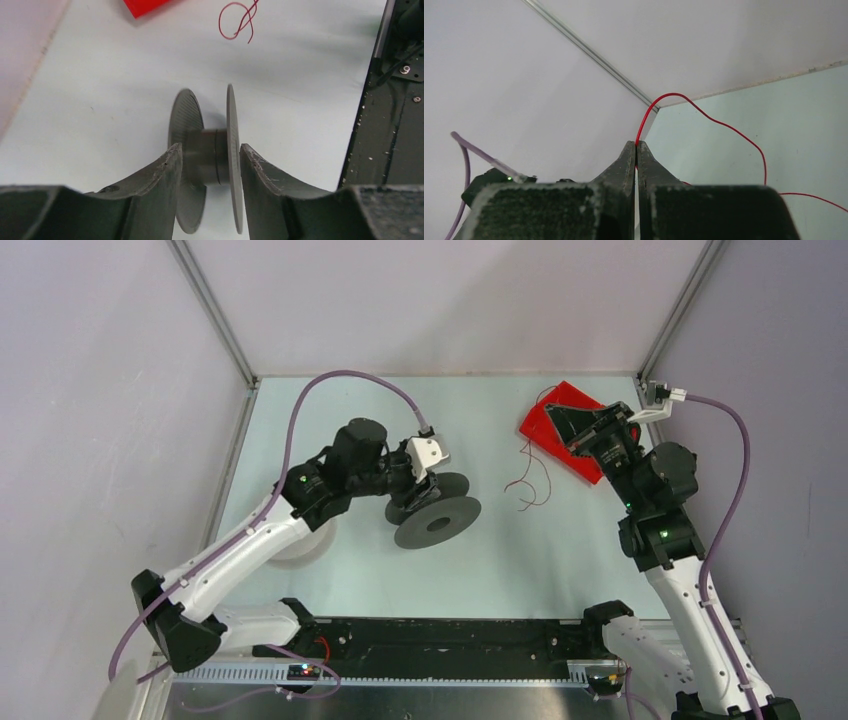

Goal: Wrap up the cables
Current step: Wrap the cable around the cable reel.

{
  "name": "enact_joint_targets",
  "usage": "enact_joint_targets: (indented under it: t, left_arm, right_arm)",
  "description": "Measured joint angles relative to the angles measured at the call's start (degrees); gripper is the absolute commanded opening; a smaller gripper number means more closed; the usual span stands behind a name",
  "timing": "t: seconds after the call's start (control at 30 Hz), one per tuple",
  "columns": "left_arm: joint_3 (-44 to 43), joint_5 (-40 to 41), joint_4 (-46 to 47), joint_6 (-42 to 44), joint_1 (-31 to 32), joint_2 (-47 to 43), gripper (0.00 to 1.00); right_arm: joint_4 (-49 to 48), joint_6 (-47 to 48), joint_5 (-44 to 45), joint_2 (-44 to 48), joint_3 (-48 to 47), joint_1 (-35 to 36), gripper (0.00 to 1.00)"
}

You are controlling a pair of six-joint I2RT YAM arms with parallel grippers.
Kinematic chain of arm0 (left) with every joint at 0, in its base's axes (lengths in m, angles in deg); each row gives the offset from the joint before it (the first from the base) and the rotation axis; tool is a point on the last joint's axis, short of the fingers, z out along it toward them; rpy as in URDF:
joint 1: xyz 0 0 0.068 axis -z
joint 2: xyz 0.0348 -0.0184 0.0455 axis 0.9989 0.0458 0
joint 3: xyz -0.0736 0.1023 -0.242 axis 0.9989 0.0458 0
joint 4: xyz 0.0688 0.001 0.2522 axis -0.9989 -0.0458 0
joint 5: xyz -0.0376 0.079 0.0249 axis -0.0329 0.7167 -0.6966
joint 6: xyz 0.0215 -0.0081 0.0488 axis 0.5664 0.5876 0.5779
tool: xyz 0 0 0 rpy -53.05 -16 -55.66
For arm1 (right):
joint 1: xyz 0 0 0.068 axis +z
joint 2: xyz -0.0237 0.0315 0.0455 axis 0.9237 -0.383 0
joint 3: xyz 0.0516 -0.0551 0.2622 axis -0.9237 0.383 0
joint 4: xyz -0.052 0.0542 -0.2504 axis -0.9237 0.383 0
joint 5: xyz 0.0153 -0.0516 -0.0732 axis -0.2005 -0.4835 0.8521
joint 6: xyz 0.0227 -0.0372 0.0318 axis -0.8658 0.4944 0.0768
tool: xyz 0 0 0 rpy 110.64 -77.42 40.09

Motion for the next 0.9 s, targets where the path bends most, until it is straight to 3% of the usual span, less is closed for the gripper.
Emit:
enact_joint_targets:
  t: [0.53,0.9]
  left_arm:
    - [-2.6,0.0,9.4,4.9,6.3,8.0,0.55]
    - [-0.2,0.5,21.7,4.2,8.4,10.3,0.57]
  right_arm:
    - [-4.3,-5.2,0.4,-0.9,0.2,1.0,0.0]
    - [-5.2,-7.5,0.9,-0.3,0.3,1.6,0.0]
